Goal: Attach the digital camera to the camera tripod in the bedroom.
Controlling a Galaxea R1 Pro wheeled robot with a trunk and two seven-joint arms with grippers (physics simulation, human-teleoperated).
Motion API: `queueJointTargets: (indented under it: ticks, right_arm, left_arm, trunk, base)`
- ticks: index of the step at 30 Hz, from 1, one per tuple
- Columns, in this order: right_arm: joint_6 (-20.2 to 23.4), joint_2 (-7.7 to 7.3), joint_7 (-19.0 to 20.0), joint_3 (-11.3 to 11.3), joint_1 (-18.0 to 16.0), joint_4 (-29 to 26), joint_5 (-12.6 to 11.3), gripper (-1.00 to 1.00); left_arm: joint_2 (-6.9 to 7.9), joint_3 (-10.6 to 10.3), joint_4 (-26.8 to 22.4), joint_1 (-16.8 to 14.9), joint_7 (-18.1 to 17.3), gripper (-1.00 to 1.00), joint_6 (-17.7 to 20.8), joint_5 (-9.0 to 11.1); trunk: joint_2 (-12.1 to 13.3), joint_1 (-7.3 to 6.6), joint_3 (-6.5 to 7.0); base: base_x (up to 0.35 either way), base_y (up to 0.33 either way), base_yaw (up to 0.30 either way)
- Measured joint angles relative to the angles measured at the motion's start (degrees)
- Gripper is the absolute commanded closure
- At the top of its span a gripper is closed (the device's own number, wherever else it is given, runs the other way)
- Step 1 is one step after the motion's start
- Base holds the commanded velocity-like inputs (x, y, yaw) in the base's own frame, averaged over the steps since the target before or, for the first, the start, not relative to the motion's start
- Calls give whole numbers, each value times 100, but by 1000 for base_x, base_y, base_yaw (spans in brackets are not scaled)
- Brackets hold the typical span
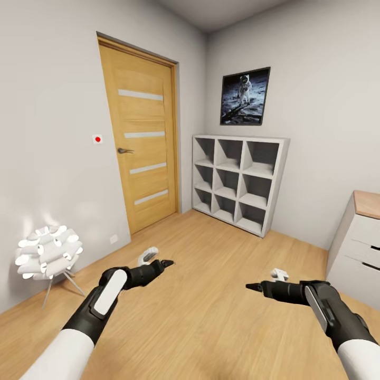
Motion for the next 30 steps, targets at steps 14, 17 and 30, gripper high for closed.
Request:
queueJointTargets:
  ticks: [14, 17, 30]
  right_arm:
    - [13, -278, 421, -165, -3, -1, -51, -100]
    - [24, -289, 435, -174, -4, -2, -53, -100]
    - [25, -294, 439, -179, -4, -286, 21, -100]
  left_arm:
    - [504, 1, 432, 1, -375, -100, -13, 506]
    - [548, 4, 601, 1, -474, -100, -9, 575]
    - [569, 16, 1069, 1, -1163, -100, -16, 620]
  trunk:
    - [-562, 308, -252]
    - [-682, 374, -306]
    - [-1204, 659, -539]
  base:
    - [0, 0, 0]
    - [0, 0, 0]
    - [0, 0, 0]
